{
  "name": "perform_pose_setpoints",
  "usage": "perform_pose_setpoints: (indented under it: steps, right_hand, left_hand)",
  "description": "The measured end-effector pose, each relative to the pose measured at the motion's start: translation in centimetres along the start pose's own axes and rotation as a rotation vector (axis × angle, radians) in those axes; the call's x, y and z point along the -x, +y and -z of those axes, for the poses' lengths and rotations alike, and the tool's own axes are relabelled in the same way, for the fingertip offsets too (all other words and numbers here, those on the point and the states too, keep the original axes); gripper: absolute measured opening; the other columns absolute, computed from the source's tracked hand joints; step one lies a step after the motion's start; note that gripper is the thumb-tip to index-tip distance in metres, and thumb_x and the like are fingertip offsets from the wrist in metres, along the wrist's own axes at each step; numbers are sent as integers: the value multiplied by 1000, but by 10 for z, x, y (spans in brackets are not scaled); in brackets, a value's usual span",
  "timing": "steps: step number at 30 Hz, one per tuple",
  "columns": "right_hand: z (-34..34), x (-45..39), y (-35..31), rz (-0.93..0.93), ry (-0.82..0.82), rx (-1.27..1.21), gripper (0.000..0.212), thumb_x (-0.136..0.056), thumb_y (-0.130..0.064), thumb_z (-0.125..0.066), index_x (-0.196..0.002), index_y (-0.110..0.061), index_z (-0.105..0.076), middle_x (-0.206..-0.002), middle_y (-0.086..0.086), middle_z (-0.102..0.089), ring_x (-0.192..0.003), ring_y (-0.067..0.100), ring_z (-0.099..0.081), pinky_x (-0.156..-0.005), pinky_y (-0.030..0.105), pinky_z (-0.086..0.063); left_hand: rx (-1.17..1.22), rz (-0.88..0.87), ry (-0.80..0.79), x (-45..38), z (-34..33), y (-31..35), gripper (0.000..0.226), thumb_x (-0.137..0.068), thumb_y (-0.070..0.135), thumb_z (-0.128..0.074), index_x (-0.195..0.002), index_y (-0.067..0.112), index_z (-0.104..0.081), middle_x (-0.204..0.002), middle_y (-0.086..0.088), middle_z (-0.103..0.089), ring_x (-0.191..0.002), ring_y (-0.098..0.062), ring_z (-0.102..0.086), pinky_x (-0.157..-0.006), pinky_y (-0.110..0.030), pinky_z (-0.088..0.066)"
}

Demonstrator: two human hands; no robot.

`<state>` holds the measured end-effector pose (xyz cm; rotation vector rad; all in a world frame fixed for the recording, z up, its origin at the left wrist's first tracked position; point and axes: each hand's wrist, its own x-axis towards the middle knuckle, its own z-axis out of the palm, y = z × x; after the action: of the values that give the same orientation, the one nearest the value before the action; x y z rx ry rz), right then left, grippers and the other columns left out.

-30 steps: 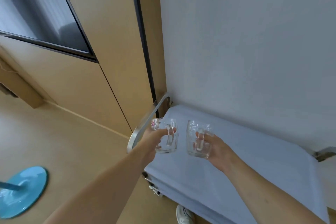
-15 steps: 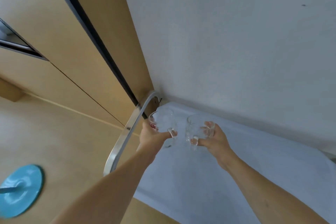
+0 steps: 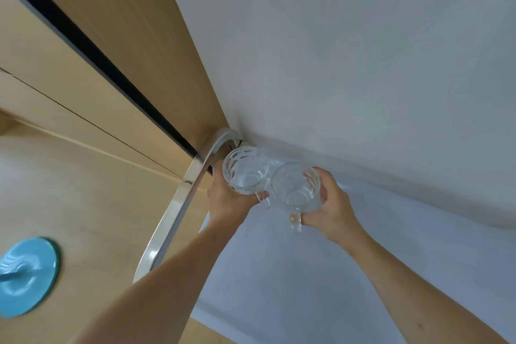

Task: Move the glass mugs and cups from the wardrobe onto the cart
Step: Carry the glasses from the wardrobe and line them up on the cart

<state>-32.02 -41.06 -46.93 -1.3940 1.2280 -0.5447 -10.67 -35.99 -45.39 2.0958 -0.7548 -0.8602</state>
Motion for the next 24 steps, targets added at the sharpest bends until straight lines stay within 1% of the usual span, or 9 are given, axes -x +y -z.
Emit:
perform_pose_setpoints:
  steps: [4,8,10,12,15,16,19,22,24]
  right_hand:
    - [11,-7,2,18,-46,49,101,-51,1,-96,-130,-40,-50,-117,-22,-63,-107,-4,-59,-87,12,-45]
    - [15,-5,9,-15,-39,38,103,-58,5,-92,-136,-45,-48,-112,-29,-65,-103,-5,-63,-84,9,-47]
    - [12,4,15,-43,10,-16,99,-66,11,-84,-145,-36,-46,-115,-26,-67,-109,-4,-64,-93,16,-51]
    - [9,17,21,-37,41,-72,94,-73,16,-71,-150,-28,-41,-127,-21,-65,-120,0,-61,-107,31,-48]
    - [1,34,21,-51,14,-142,97,-67,5,-59,-153,-31,-34,-138,-20,-58,-131,6,-53,-115,36,-38]
    - [-3,36,20,-54,7,-152,97,-67,1,-62,-153,-34,-33,-138,-19,-57,-132,6,-53,-114,34,-38]
    - [-17,31,15,-41,68,-133,101,-68,-12,-91,-148,-39,-35,-130,-27,-59,-122,-3,-58,-102,19,-46]
    - [-22,23,15,-19,169,-114,93,-68,-7,-92,-139,-42,-43,-119,-33,-63,-112,-6,-62,-89,11,-50]
    - [-21,18,18,-1,182,-106,88,-72,-2,-88,-136,-44,-45,-119,-33,-63,-114,-6,-61,-89,6,-47]
  left_hand:
    - [-10,-41,7,-6,-4,-5,97,-39,40,-97,-112,59,-35,-103,31,-58,-97,15,-51,-75,-15,-41]
    - [17,-102,-2,-11,-8,-11,96,-35,40,-98,-105,69,-39,-105,32,-61,-96,8,-60,-76,-24,-50]
    - [31,-142,-12,-11,-9,-13,96,-36,40,-98,-106,70,-40,-108,33,-61,-98,11,-59,-74,-27,-52]
    - [41,-156,-18,-11,-10,-14,96,-38,41,-98,-109,68,-40,-110,31,-61,-100,9,-59,-78,-31,-55]
    - [47,-174,-24,-11,-10,-16,97,-42,38,-99,-121,53,-44,-114,21,-63,-107,-5,-63,-87,-41,-58]
    - [43,-180,-31,-12,-9,-15,97,-44,37,-99,-125,45,-45,-116,18,-64,-109,-9,-63,-89,-43,-57]
    - [2,-213,-80,-17,-9,-16,85,-50,32,-95,-126,27,-57,-115,7,-67,-106,-16,-66,-84,-45,-59]
    - [-22,-226,-104,-19,-9,-18,70,-59,28,-90,-120,13,-61,-111,-2,-67,-101,-20,-67,-80,-47,-59]
    - [-7,-236,-80,-17,-10,-20,71,-61,25,-91,-123,14,-58,-115,0,-66,-103,-19,-65,-82,-44,-59]
